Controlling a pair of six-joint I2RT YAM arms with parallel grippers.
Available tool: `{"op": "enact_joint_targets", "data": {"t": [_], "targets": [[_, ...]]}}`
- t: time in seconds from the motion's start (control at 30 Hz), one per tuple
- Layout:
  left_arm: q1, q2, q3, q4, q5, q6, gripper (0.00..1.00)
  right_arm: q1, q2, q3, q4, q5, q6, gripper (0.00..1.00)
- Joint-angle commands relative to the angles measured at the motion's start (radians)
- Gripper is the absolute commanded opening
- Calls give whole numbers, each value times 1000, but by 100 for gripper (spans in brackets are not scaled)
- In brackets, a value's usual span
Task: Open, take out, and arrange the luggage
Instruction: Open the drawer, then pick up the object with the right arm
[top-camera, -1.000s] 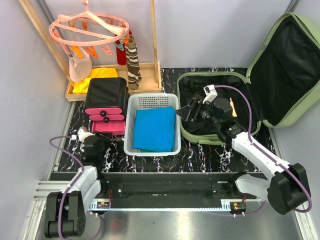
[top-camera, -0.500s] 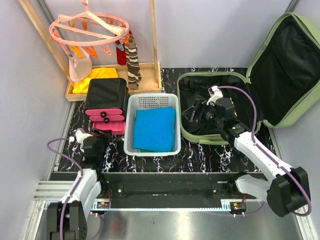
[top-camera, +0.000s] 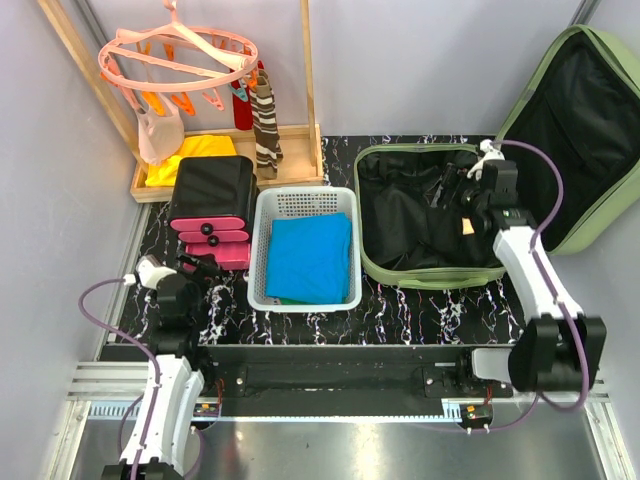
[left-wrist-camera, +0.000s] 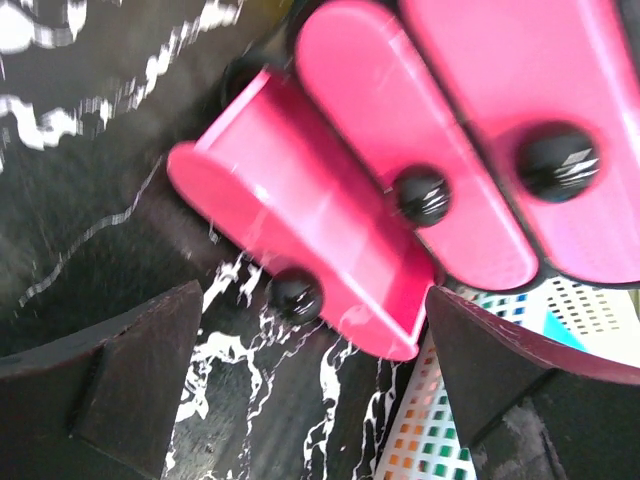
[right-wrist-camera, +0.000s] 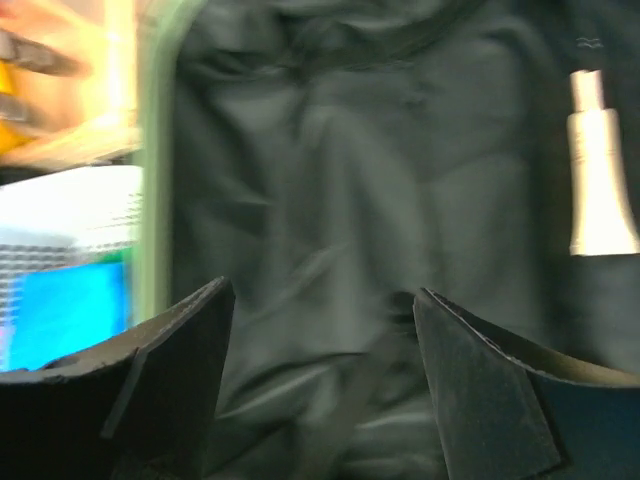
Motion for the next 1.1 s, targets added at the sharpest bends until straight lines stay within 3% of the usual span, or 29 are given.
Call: {"op": "enact_joint_targets", "data": {"t": [0.0,0.23,0.57,0.9,1.0,1.07], "targets": [[3,33,143,-13,-33,136,99,-43,178,153,-103,193,-174,80],[26,257,324,99,68,225,99,-99,472,340,-129,274,-227,54],[40,369,471,110,87,331,99,-103,767,473,-193,504,-306,49],[49,377,482,98,90,334,99,-110,850,519,-170,534,-356,47],[51,371,485,87,99,332,99,-115,867,526,-164,514,-368,42],[52,366,485,84,102,332,99,-115,869,527,-166,486,-366,31]]}}
